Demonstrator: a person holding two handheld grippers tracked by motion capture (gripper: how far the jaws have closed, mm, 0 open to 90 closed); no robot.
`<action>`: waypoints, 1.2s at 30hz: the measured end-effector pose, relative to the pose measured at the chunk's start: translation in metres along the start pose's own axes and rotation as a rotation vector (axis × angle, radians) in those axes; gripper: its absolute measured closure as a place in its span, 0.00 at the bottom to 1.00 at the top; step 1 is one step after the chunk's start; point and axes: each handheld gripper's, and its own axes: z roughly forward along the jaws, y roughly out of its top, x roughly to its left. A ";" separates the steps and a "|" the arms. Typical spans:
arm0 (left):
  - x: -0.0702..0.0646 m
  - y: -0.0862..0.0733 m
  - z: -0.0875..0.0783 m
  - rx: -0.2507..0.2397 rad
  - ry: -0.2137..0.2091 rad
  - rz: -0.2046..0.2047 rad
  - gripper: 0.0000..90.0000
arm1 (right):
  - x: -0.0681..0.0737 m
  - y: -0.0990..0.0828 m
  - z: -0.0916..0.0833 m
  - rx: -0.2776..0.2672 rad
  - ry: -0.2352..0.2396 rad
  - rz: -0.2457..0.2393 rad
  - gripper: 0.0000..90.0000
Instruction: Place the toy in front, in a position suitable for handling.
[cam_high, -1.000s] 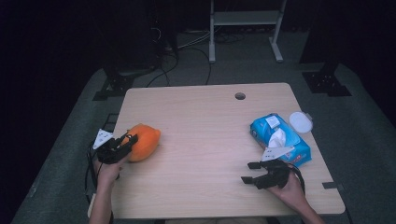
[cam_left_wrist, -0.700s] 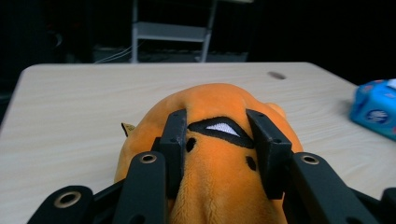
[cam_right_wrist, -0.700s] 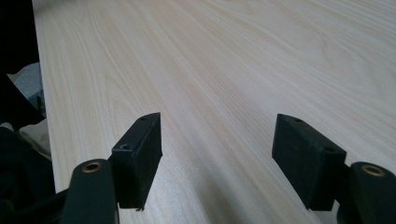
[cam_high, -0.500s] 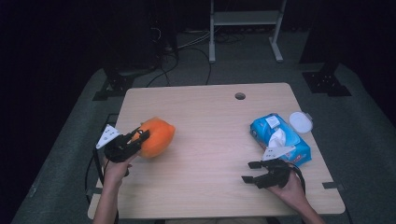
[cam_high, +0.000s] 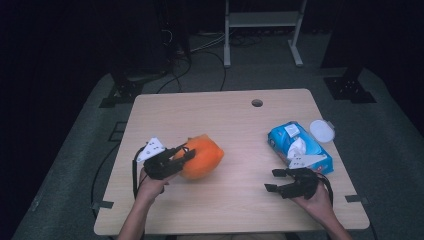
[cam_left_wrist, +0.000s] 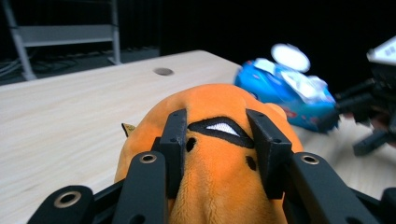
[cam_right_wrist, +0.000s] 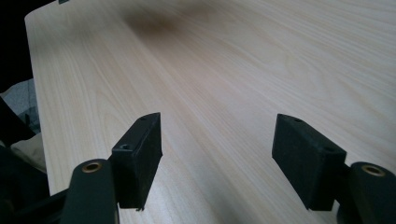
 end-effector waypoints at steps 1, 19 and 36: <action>-0.004 0.000 0.004 0.015 -0.013 0.012 0.70 | -0.001 0.000 -0.001 -0.004 -0.002 0.005 0.35; -0.056 -0.025 0.066 0.117 -0.190 0.130 0.68 | -0.009 -0.003 -0.028 -0.090 -0.046 0.046 0.36; -0.055 -0.027 0.050 0.090 -0.243 0.182 0.34 | -0.005 0.001 -0.029 -0.103 -0.057 0.018 0.37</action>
